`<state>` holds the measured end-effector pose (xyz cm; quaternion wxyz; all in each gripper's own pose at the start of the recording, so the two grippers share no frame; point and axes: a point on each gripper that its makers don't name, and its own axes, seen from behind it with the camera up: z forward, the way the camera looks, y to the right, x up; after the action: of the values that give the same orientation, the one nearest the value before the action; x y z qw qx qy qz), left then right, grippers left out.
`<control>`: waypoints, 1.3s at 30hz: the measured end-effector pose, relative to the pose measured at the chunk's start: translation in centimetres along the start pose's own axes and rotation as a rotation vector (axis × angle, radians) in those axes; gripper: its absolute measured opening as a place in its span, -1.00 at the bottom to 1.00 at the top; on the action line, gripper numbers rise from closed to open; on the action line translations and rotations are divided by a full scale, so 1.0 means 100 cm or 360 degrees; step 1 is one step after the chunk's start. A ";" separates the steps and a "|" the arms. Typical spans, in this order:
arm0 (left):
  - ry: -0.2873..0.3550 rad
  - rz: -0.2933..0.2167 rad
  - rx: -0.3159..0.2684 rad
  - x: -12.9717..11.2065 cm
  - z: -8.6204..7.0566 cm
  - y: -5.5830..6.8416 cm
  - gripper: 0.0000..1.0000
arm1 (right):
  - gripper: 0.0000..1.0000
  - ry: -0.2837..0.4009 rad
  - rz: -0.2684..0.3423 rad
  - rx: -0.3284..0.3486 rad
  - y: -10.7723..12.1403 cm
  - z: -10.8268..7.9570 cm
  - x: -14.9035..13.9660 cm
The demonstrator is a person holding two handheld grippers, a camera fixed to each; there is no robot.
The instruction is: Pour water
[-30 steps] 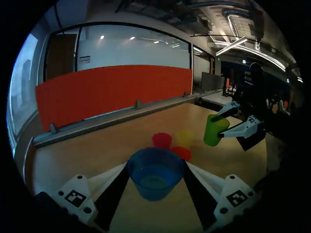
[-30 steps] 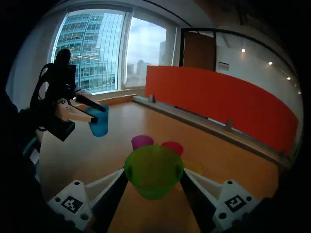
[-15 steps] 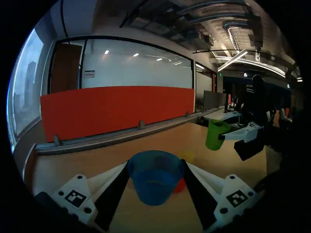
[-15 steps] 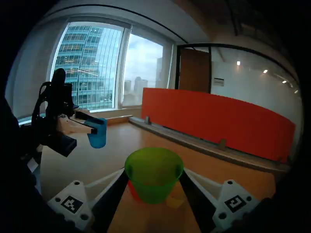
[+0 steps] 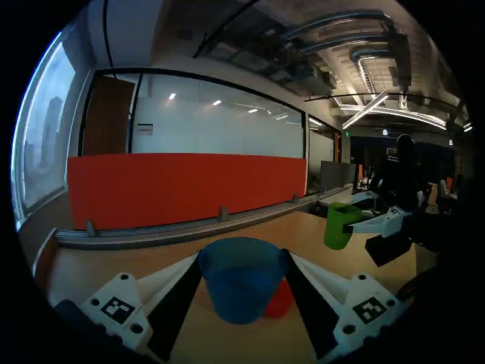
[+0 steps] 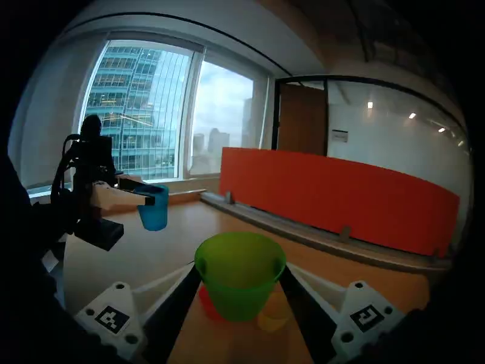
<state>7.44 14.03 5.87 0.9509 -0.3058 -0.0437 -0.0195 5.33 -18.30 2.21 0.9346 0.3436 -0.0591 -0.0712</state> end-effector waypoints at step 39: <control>0.0050 0.0061 -0.0014 0.015 0.003 0.005 0.78 | 0.82 0.0079 -0.0013 0.0031 -0.005 0.007 0.014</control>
<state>8.89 14.59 5.96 0.9503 -0.3106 -0.0228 -0.0064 6.53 -19.39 2.53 0.9320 0.3546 -0.0351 -0.0659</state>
